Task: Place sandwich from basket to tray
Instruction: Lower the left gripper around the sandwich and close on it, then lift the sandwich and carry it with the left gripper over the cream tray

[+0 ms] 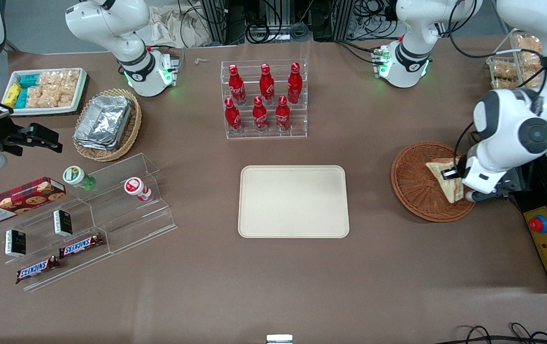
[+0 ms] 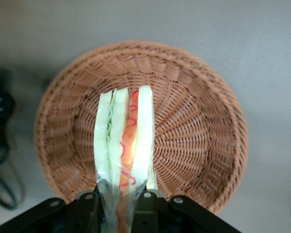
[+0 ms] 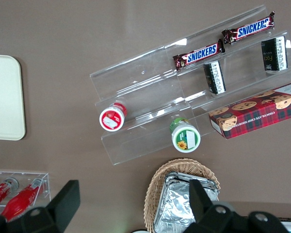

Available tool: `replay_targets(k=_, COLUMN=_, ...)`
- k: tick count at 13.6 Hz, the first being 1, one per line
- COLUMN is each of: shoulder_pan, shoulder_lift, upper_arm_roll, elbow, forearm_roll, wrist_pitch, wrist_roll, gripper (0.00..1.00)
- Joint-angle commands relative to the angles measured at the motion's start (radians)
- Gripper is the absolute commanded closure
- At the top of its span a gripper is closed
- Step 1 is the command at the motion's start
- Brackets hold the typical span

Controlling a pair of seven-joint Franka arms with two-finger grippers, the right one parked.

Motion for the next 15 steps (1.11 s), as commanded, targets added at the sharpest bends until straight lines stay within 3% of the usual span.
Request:
replay_targets(k=1, shoulder_pan=-0.01, shoulder_lift=0.005, upper_arm_roll=-0.008, elbow=0.142, forearm_roll=0.005, wrist_pitch=-0.143, wrist_roll=0.066, gripper=0.73)
replay_targets(k=4, shoulder_pan=-0.014, shoulder_lift=0.013, upper_arm_roll=-0.045, elbow=0.283, forearm_roll=0.008, wrist_pitch=-0.273, wrist_roll=0.156, gripper=0.71)
replay_targets(k=8, shoulder_pan=-0.014, shoulder_lift=0.037, upper_arm_roll=-0.155, elbow=0.392, forearm_roll=0.016, wrist_pitch=-0.339, wrist_roll=0.134, gripper=0.71)
replay_targets(k=11, shoulder_pan=-0.031, shoulder_lift=0.077, upper_arm_roll=-0.23, elbow=0.4, forearm_roll=0.074, wrist_pitch=-0.324, wrist_roll=0.04, gripper=0.71)
replay_targets(k=15, shoulder_pan=-0.164, shoulder_lift=0.155, upper_arm_roll=-0.247, elbow=0.403, forearm_roll=0.095, wrist_pitch=-0.258, wrist_roll=-0.19, gripper=0.67)
